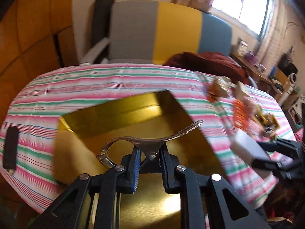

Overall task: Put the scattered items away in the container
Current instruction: 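Lower the foam block into the tin with the right tool while the left tool drops the clip in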

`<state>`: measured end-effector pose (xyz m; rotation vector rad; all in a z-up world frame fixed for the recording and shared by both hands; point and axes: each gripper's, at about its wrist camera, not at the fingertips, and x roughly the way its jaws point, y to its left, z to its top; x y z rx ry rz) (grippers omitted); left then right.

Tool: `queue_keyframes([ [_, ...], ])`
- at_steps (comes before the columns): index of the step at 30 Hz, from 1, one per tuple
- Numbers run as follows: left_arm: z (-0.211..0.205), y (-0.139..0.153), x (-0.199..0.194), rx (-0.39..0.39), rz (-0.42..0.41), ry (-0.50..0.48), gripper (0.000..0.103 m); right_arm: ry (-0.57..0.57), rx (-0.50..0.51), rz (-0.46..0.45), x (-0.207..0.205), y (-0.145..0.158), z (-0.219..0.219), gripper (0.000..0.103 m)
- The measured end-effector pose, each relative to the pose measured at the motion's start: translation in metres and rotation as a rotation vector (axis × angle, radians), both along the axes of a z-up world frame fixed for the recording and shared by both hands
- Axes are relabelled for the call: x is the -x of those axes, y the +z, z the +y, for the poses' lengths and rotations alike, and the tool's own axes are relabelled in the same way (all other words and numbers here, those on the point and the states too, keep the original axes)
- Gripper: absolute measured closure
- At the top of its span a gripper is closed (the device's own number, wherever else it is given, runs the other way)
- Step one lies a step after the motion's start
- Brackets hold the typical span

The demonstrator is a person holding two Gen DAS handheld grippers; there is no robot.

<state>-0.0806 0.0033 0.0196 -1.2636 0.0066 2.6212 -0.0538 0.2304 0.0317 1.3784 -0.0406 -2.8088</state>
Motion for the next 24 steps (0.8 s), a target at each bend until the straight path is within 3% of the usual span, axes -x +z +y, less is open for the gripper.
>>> queue_keyframes([
  [6,-0.032,0.002,0.039,0.068,0.015,0.030,0.085,0.141,-0.048,-0.030,0.042,-0.023,-0.058,0.045],
  [13,-0.053,-0.020,0.079,0.128,-0.046,0.021,0.085,0.122,-0.053,-0.066,0.088,-0.045,-0.069,0.045],
  [20,-0.073,-0.060,0.099,0.086,-0.168,0.038,0.083,0.052,-0.058,-0.099,0.122,-0.061,-0.063,0.045],
  [24,-0.084,-0.064,0.103,0.036,-0.177,0.064,0.069,0.022,-0.055,-0.117,0.138,-0.070,-0.060,0.045],
])
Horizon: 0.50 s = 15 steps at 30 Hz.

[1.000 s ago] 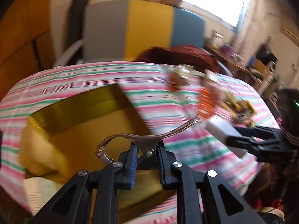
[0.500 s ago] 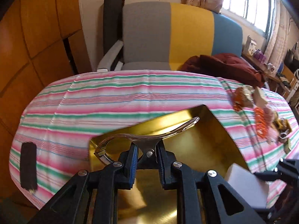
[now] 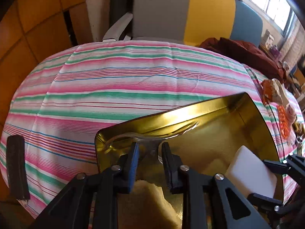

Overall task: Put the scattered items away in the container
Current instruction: 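Lower the foam block into the tin with the right tool while the left tool drops the clip in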

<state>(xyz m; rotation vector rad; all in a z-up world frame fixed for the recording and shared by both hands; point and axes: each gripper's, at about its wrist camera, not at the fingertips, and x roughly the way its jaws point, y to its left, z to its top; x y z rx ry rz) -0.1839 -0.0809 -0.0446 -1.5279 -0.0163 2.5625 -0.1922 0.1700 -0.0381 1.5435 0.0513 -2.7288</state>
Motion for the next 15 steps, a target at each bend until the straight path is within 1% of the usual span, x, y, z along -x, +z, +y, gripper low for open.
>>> queue_keyframes([
  [2,-0.003,0.004,0.000,-0.025,0.006,-0.004,0.062,-0.010,0.004,-0.012,0.006,-0.005,0.001,0.045],
  [5,-0.008,0.012,-0.003,-0.018,0.041,0.022,0.062,-0.028,0.004,-0.020,0.012,-0.010,0.002,0.045],
  [7,-0.016,0.020,-0.007,-0.032,0.070,0.061,0.062,-0.051,0.011,-0.027,0.019,-0.013,0.005,0.045],
  [9,-0.028,0.029,-0.011,-0.071,0.095,0.120,0.062,-0.080,0.016,-0.031,0.028,-0.016,0.006,0.045],
  [11,-0.038,0.034,-0.019,-0.118,0.103,0.175,0.062,-0.114,0.016,-0.029,0.037,-0.018,0.007,0.045],
  [13,-0.044,0.037,-0.034,-0.160,0.116,0.201,0.062,-0.136,0.016,-0.028,0.049,-0.022,0.007,0.045],
  [15,-0.046,0.038,-0.050,-0.184,0.125,0.212,0.062,-0.136,0.021,-0.037,0.057,-0.027,0.003,0.045],
])
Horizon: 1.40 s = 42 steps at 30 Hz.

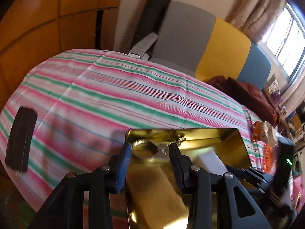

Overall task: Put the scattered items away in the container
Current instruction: 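Lower the foam block into the tin with the right tool while the left tool drops the clip in, then withdraw both tools from the tin back toward the remaining items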

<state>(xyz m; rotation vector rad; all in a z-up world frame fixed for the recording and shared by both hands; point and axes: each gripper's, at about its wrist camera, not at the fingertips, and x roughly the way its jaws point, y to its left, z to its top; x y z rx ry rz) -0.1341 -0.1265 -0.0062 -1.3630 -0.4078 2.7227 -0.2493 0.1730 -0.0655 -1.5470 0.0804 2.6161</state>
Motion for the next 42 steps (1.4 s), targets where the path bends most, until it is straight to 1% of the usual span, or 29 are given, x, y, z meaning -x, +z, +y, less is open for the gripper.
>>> queue_keyframes([
  [2,0.000,-0.001,-0.012,-0.025,0.002,0.000,0.062,0.033,0.043,-0.018,0.012,-0.007,-0.007,0.045],
  [6,0.005,-0.005,-0.032,-0.044,0.000,-0.004,0.061,0.089,0.075,-0.034,0.025,-0.014,-0.021,0.044],
  [8,0.007,-0.007,-0.040,-0.048,0.000,-0.006,0.061,0.105,0.095,-0.041,0.027,-0.014,-0.023,0.036],
  [11,0.008,-0.007,-0.048,-0.060,0.004,-0.003,0.061,0.089,0.156,-0.039,0.024,-0.012,-0.012,0.032],
  [14,0.012,-0.006,-0.055,-0.063,0.004,-0.003,0.060,0.068,0.187,-0.022,0.017,-0.006,0.000,0.029],
  [16,0.015,-0.004,-0.060,-0.064,0.010,-0.004,0.057,0.056,0.193,-0.009,0.010,-0.002,0.004,0.029],
  [19,0.022,-0.002,-0.068,-0.074,0.015,-0.012,0.056,0.043,0.205,0.014,-0.003,0.009,0.014,0.028],
  [23,0.041,0.000,-0.075,-0.077,0.013,-0.054,0.056,0.033,0.195,0.065,-0.026,0.030,0.026,0.028],
  [27,0.064,0.002,-0.083,-0.071,0.020,-0.112,0.056,0.014,0.185,0.124,-0.057,0.053,0.043,0.028],
  [31,0.090,0.004,-0.090,-0.080,0.016,-0.180,0.056,-0.051,0.176,0.185,-0.098,0.075,0.075,0.026],
  [34,0.113,0.004,-0.092,-0.085,0.005,-0.238,0.056,-0.117,0.157,0.212,-0.130,0.087,0.105,0.025],
  [36,0.131,0.005,-0.094,-0.082,0.000,-0.281,0.056,-0.241,0.138,0.202,-0.149,0.091,0.121,0.024],
  [39,0.154,0.006,-0.098,-0.072,-0.006,-0.340,0.056,-0.304,0.099,0.201,-0.181,0.097,0.146,0.024],
  [42,0.178,0.005,-0.101,-0.059,-0.017,-0.402,0.056,-0.399,0.066,0.187,-0.220,0.100,0.178,0.024],
])
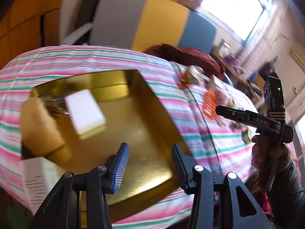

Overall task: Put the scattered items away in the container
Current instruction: 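Withdraw both tools from the tin back toward the remaining items, then grasp the small green-labelled box with the right tool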

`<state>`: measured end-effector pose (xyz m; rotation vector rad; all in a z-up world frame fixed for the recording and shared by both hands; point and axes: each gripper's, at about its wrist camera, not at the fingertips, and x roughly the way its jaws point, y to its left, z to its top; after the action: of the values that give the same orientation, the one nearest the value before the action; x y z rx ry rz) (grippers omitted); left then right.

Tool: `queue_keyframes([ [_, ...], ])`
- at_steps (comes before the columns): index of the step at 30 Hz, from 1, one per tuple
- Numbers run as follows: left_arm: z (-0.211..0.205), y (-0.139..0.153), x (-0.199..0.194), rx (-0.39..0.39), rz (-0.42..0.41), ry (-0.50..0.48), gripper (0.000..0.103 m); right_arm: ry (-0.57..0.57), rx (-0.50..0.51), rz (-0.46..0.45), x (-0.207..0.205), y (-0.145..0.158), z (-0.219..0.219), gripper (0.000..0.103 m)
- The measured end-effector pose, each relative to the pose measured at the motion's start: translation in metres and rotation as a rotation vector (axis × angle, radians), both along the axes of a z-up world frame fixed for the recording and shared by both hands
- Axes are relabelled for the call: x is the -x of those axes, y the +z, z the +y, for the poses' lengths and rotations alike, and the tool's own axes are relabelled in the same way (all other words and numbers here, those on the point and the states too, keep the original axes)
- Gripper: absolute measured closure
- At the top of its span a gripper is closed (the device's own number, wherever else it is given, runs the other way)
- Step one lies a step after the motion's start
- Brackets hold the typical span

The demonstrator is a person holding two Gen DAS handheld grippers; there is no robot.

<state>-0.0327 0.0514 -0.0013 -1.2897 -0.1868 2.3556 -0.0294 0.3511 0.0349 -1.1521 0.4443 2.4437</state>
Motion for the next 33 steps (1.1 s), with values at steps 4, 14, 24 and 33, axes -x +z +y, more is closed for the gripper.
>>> queue_keyframes([
  [4,0.033,-0.002,-0.004,0.011,-0.014,-0.080,0.056,-0.155,-0.028,-0.017,-0.054,0.009,0.044,0.024],
  [14,0.125,-0.009,-0.008,0.035,-0.043,-0.309,0.056,-0.462,-0.023,-0.136,-0.140,0.039,0.124,0.019],
  [24,0.174,-0.023,-0.008,0.063,-0.102,-0.437,0.056,-0.146,-0.124,-0.474,-0.116,0.034,0.136,0.016],
  [33,0.191,-0.026,0.010,0.014,-0.143,-0.450,0.056,0.011,-0.057,-0.647,-0.116,0.007,0.168,0.013],
])
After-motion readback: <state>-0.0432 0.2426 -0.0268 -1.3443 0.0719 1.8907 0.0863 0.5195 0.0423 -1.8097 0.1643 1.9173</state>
